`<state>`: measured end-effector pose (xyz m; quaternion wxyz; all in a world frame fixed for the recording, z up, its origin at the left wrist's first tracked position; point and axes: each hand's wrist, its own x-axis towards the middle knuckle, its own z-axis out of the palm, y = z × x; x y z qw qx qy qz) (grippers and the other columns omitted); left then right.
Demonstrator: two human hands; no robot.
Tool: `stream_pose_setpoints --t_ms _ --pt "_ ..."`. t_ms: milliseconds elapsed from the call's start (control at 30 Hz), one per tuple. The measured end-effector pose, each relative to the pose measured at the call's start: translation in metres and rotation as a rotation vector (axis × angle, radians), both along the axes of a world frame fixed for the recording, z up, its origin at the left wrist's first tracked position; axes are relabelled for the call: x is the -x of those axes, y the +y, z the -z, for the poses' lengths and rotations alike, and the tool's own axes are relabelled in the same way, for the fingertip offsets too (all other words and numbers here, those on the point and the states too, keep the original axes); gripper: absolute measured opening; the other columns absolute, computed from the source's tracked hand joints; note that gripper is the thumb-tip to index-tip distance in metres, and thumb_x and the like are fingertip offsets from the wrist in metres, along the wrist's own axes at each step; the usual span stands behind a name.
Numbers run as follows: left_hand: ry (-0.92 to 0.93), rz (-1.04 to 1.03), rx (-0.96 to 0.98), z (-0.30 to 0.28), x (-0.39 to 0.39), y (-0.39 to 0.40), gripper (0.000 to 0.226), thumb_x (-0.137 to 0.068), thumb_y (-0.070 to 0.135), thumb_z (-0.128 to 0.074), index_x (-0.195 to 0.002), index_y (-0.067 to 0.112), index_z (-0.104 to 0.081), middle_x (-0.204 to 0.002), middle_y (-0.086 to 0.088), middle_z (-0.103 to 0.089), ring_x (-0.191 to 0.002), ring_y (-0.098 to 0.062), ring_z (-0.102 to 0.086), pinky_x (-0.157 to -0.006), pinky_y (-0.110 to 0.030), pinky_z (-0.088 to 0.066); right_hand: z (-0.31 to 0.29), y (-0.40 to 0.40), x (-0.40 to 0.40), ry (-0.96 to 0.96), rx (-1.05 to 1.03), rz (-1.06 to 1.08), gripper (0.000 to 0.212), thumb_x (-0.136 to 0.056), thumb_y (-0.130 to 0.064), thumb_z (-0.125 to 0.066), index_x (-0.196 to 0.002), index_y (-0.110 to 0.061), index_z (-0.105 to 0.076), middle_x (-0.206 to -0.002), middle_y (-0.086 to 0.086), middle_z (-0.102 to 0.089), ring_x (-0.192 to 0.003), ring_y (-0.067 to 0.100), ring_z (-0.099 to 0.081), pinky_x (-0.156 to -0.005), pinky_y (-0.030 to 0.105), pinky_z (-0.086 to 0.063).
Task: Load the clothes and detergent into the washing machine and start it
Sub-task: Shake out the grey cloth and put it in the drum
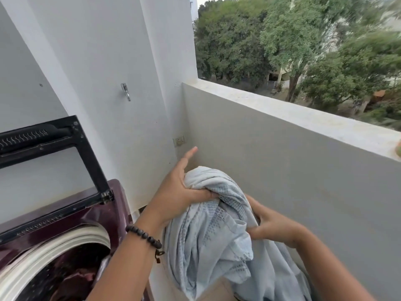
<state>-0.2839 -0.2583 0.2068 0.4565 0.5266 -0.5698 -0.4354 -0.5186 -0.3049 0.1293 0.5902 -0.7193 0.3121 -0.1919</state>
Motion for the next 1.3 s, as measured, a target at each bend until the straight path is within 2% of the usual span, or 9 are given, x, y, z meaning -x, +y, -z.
stream_pose_setpoints --t_ms 100,200,333,533,700,933,1067,1200,1300 --pt "0.087 -0.050 0.007 -0.005 0.000 -0.004 0.102 -0.061 0.000 -0.086 -0.144 0.033 -0.036 -0.116 -0.009 -0.070 -0.104 -0.023 -0.069 -0.091 -0.032 -0.055 0.001 -0.015 0.002 -0.051 0.090 0.176 0.036 -0.075 -0.014 -0.070 -0.110 -0.023 -0.065 -0.106 0.006 -0.070 -0.096 0.017 -0.066 -0.089 0.046 -0.053" --pt "0.170 -0.048 -0.025 -0.005 -0.004 -0.003 0.091 -0.061 0.005 -0.082 -0.140 0.029 -0.043 -0.124 -0.002 -0.066 -0.107 -0.016 -0.068 -0.081 -0.023 -0.055 -0.031 -0.032 0.006 -0.216 0.186 0.315 0.027 -0.065 -0.027 -0.065 -0.086 -0.011 -0.064 -0.076 0.006 -0.061 -0.071 0.016 -0.054 -0.067 0.035 -0.041" --pt "0.189 0.059 -0.014 -0.003 0.009 -0.005 0.075 -0.067 0.001 -0.079 -0.135 0.020 -0.052 -0.125 -0.004 -0.066 -0.111 -0.018 -0.065 -0.084 -0.025 -0.054 -0.088 -0.047 0.005 -0.503 0.273 0.415 0.008 -0.086 -0.006 -0.060 -0.091 -0.012 -0.061 -0.074 0.004 -0.068 -0.067 0.017 -0.061 -0.060 0.027 -0.050" --pt "0.457 -0.145 0.134 -0.007 0.015 -0.023 0.059 -0.066 0.001 -0.074 -0.123 0.013 -0.062 -0.115 -0.014 -0.069 -0.102 -0.028 -0.068 -0.079 -0.035 -0.057 -0.089 -0.049 -0.001 -0.408 0.237 0.361 0.018 -0.077 -0.016 -0.060 -0.093 -0.024 -0.063 -0.093 0.024 -0.068 -0.079 0.024 -0.061 -0.074 0.039 -0.048" --pt "0.594 -0.227 0.200 -0.010 0.016 -0.039 0.053 -0.064 -0.001 -0.070 -0.113 0.019 -0.067 -0.107 -0.009 -0.070 -0.090 -0.023 -0.068 -0.069 -0.031 -0.058 -0.055 -0.038 0.002 -0.369 0.086 0.143 0.050 -0.079 -0.025 -0.068 -0.127 -0.020 -0.054 -0.120 0.016 -0.064 -0.109 0.026 -0.061 -0.096 0.051 -0.046" --pt "0.864 -0.181 0.253 -0.010 0.007 -0.055 0.084 -0.060 0.014 -0.086 -0.135 0.005 -0.050 -0.109 -0.014 -0.062 -0.095 -0.026 -0.065 -0.082 -0.039 -0.055 -0.009 -0.038 0.017 -0.070 0.017 -0.052 0.121 -0.061 -0.046 -0.085 -0.150 -0.043 -0.004 -0.153 -0.031 -0.021 -0.137 -0.013 -0.028 -0.110 0.015 -0.031" --pt "0.880 -0.166 0.279 -0.013 0.013 -0.058 0.075 -0.059 0.023 -0.086 -0.123 0.009 -0.050 -0.106 -0.014 -0.058 -0.092 -0.025 -0.063 -0.084 -0.038 -0.054 0.007 -0.030 0.001 -0.170 0.002 0.045 0.102 -0.066 -0.020 -0.086 -0.144 -0.040 -0.024 -0.138 -0.029 -0.047 -0.129 -0.005 -0.045 -0.102 0.016 -0.041" --pt "0.853 -0.300 0.359 -0.013 0.010 -0.061 0.067 -0.074 0.013 -0.071 -0.134 0.000 -0.045 -0.117 -0.019 -0.051 -0.104 -0.032 -0.055 -0.089 -0.043 -0.049 0.005 -0.026 -0.007 -0.259 -0.017 0.256 0.047 -0.067 -0.010 -0.080 -0.112 -0.016 -0.067 -0.105 0.003 -0.074 -0.098 0.020 -0.071 -0.085 0.040 -0.057" --pt "0.735 -0.347 0.348 -0.007 0.005 -0.051 0.065 -0.081 0.006 -0.061 -0.140 -0.006 -0.036 -0.124 -0.023 -0.049 -0.111 -0.037 -0.052 -0.090 -0.045 -0.051 -0.006 -0.034 0.000 -0.369 -0.044 0.350 0.030 -0.063 -0.005 -0.076 -0.093 -0.001 -0.071 -0.082 0.009 -0.075 -0.074 0.021 -0.071 -0.064 0.030 -0.055"
